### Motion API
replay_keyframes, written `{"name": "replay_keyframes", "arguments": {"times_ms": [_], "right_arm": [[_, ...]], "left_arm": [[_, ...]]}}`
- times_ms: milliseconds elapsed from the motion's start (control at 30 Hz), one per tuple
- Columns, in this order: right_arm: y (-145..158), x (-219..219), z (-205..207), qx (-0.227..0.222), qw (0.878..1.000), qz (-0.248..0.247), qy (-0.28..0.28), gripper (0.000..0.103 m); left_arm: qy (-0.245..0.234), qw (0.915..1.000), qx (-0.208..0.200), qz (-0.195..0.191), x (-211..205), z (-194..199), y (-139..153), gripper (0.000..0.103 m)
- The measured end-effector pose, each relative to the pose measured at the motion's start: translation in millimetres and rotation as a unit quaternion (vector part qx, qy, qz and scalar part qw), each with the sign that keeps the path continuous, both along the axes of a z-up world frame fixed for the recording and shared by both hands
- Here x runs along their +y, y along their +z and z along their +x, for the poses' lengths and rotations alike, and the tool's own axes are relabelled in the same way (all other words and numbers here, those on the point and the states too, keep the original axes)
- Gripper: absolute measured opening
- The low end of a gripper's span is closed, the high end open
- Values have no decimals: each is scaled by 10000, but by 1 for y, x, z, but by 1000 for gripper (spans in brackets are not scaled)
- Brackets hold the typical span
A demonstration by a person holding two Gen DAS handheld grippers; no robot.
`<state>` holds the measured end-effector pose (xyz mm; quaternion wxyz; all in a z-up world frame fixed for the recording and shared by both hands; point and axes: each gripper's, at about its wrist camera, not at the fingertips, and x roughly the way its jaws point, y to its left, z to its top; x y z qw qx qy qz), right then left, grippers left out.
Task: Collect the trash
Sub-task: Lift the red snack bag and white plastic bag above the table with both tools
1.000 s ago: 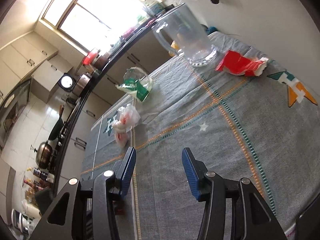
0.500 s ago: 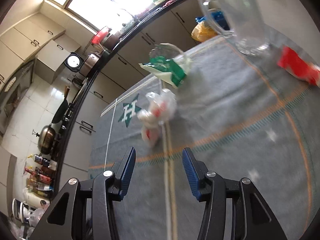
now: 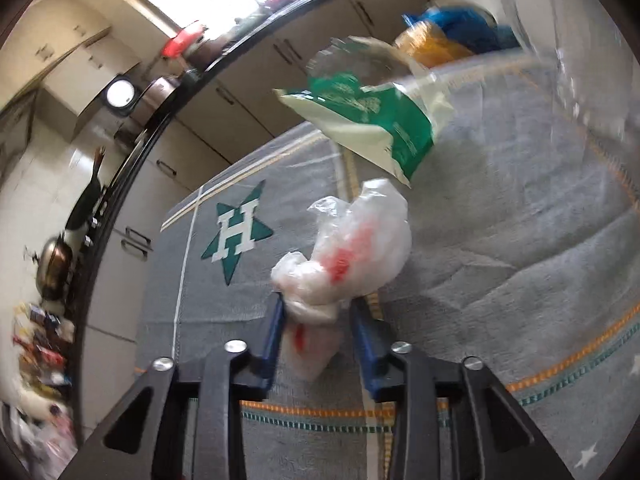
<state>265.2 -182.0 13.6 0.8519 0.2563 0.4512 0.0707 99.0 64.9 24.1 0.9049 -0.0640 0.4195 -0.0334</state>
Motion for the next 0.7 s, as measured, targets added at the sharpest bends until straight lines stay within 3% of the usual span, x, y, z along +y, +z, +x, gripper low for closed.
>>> {"name": "replay_keyframes", "arguments": {"times_ms": [233, 367, 467, 700], "right_arm": [[28, 23, -72, -361, 9926, -942, 683, 30], [42, 44, -137, -639, 9712, -2016, 1101, 30], [44, 56, -172, -844, 9575, -2469, 1227, 30], [34, 70, -199, -1212, 9421, -2866, 1247, 30]], "left_arm": [[-59, 9999, -64, 72, -6, -2, 1, 37], [-104, 9998, -135, 132, -11, -5, 3, 37], [-118, 9996, -184, 183, -13, -7, 3, 37], [-107, 9992, -193, 345, -16, -7, -1, 36]]}}
